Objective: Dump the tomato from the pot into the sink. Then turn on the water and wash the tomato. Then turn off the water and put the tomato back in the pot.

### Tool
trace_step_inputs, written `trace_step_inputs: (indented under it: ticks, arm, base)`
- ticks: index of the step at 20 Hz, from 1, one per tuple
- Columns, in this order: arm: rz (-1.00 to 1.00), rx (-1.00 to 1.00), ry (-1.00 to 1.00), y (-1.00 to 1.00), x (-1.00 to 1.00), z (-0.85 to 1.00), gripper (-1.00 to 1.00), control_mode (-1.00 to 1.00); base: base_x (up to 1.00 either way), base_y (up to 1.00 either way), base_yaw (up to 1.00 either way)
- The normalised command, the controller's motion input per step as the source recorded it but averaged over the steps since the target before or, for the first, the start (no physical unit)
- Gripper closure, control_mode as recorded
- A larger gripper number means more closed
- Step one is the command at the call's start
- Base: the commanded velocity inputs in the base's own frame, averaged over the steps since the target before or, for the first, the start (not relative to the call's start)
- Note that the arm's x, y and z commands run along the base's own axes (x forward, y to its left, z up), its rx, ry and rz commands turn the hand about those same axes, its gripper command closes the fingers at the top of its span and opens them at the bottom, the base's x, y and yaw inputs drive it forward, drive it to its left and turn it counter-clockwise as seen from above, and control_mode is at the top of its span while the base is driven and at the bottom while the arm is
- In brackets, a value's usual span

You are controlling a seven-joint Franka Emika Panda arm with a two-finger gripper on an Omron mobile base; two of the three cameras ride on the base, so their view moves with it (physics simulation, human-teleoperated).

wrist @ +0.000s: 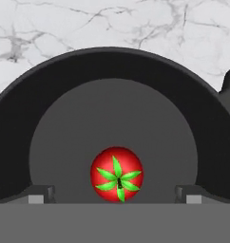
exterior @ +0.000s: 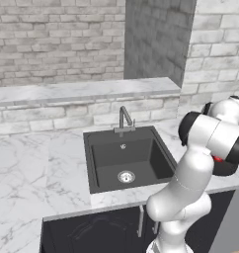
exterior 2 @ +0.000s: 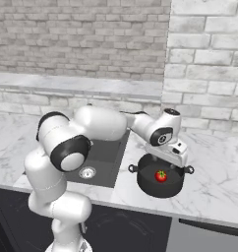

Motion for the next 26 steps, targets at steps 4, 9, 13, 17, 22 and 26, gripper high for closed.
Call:
trace_step_inputs:
  ticks: [4,9,13,17,22,26]
  arm:
    - [0.00,0.03,0.00,-0.03,0.00,-0.19,-1.00,-1.00]
    - [0.00,0.01,0.03,0.00,0.00,-0.33,-1.00,-1.00]
    - [0.00,0.00,0.01,-0.01,0.00,-0.39,-1.00,-1.00]
    - [0.00,0.00,0.01,0.00,0.00,-0.34,-1.00,-1.00]
    - [0.00,0.00,0.00,0.00,0.00,-0.18,-1.00,-1.00]
    - [0.00,0.00,0.00,0.00,0.00,-0.08,-1.00,-1.00]
  base:
    - [0.00,0.00,0.00]
    - [0.00,0.00,0.00]
    - [0.00,0.00,0.00]
    - [0.00,0.00,0.00]
    - [0.00,0.00,0.00]
    - [0.00,0.00,0.00]
